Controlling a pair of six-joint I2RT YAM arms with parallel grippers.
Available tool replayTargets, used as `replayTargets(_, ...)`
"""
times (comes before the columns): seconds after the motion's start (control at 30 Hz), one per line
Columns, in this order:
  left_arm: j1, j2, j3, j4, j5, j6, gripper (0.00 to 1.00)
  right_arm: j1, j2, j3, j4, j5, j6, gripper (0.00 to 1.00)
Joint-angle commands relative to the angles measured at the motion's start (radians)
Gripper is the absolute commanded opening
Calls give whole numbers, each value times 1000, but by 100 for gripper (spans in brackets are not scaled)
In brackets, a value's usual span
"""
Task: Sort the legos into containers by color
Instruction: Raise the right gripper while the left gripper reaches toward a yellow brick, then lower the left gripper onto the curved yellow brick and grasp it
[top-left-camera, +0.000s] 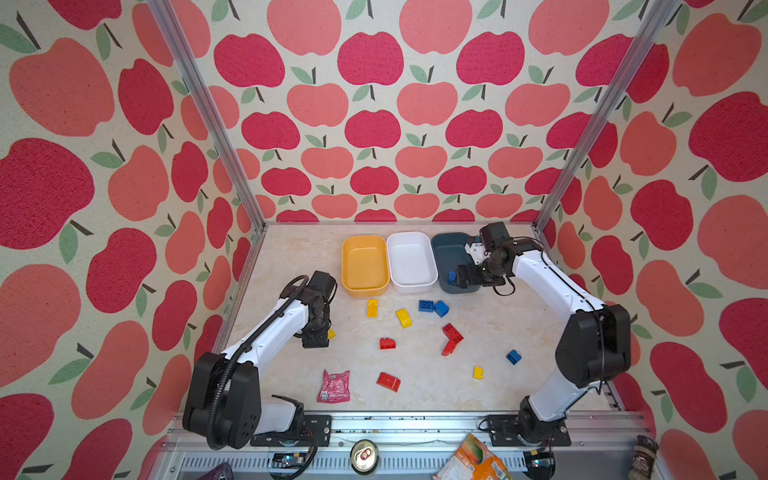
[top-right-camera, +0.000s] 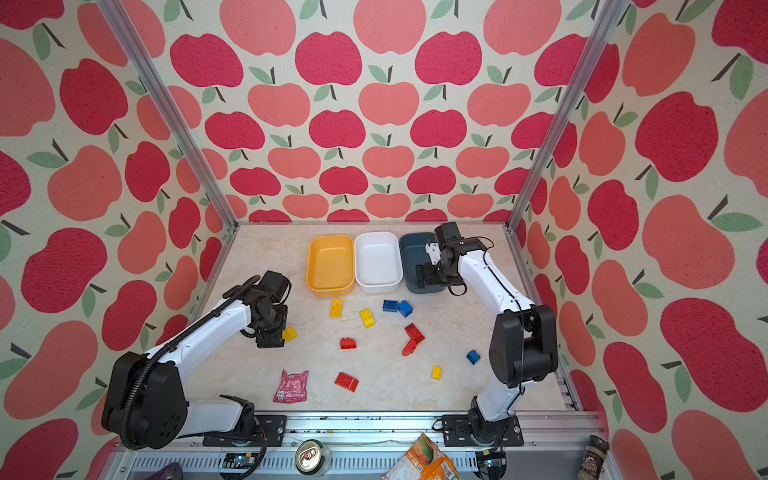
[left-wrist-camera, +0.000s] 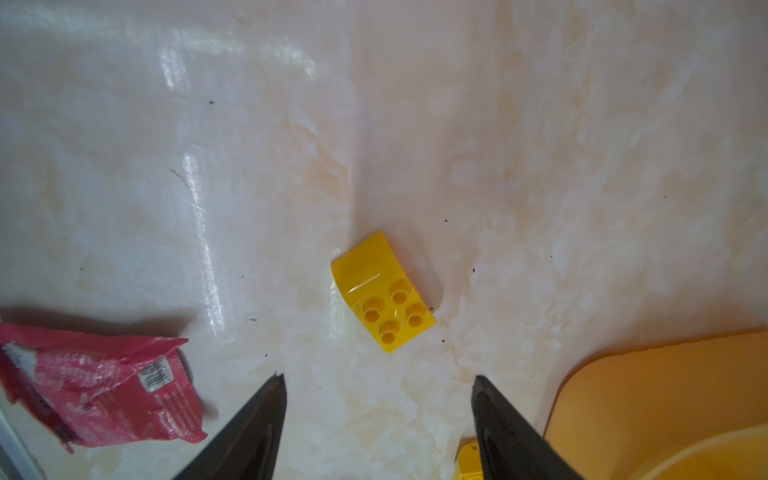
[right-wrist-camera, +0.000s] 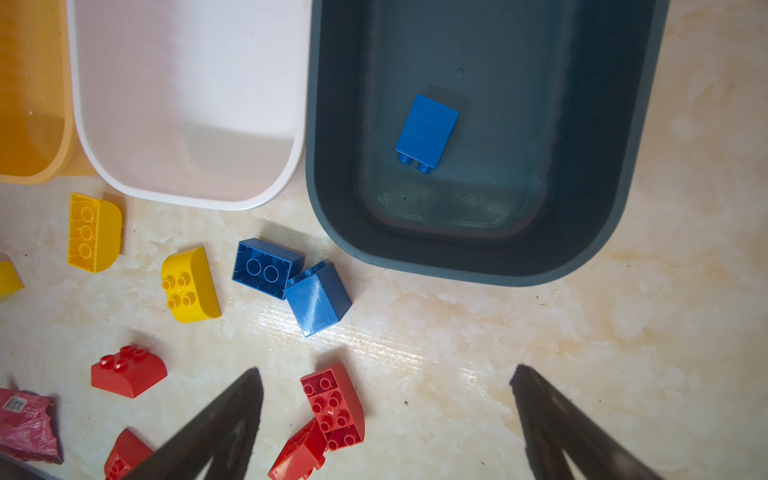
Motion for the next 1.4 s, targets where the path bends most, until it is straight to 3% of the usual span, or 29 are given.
replayTargets(0.0,-9,25,-22,35,-26,-96,76,-5,-41,-14,-32,-18,-7,97)
replayTargets(0.73,33,143,-61,200,-24,-97,79,-8,-46,-18,-38,-17,-15,99)
replayTargets(1.37,34,159,-72,191,-14,-85,44,-15,-52,-30,-35,-25,-14,99)
